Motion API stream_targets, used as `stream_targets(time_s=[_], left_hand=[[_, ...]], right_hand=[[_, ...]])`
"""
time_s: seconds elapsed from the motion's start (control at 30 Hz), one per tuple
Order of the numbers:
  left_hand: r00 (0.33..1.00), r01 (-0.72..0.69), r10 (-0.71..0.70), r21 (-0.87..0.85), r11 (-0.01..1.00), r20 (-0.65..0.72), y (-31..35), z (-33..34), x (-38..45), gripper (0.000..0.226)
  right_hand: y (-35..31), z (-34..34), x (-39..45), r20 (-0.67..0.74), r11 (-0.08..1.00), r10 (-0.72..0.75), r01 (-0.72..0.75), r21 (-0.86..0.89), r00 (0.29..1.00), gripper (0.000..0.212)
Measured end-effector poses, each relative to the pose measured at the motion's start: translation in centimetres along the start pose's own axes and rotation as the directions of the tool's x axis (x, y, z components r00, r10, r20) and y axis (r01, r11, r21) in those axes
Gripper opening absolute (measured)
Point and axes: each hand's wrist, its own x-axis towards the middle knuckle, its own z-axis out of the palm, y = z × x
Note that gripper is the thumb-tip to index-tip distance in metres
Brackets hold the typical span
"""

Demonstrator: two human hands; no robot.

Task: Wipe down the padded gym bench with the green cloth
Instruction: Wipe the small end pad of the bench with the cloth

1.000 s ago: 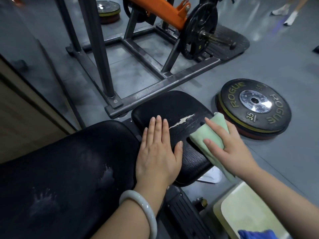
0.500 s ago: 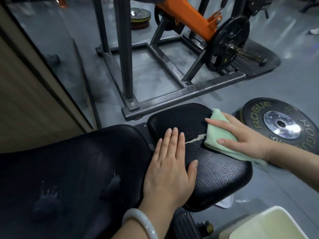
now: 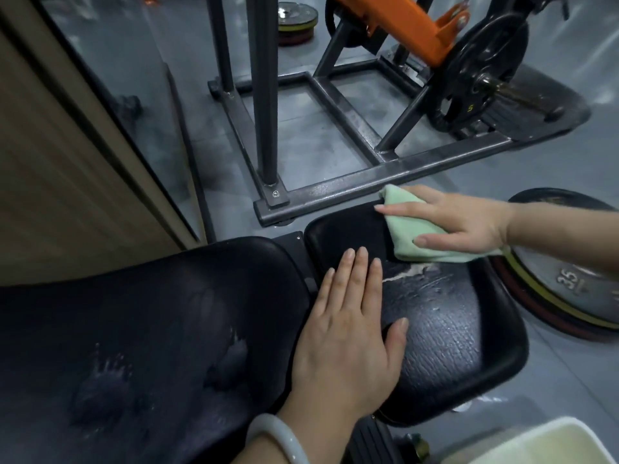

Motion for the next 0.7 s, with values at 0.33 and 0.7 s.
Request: stream_targets(time_s=[0.33, 0.7], left_hand=[[1.0, -0.005, 0.005, -0.01, 1.0, 0.015, 0.1, -0.2, 0.0, 0.067], [0.999, -0.007, 0.007, 0.0, 1.0, -0.044, 0.2, 0.0, -0.1, 0.068]], right_hand=[[0.2, -1.1, 3.7, 0.051, 0.962, -0.23, 0.235, -0.137, 0.972, 0.066], [-2.5, -1.8, 8.2, 0.154, 0.938, -0.301, 0.322, -0.129, 0.941, 0.063]])
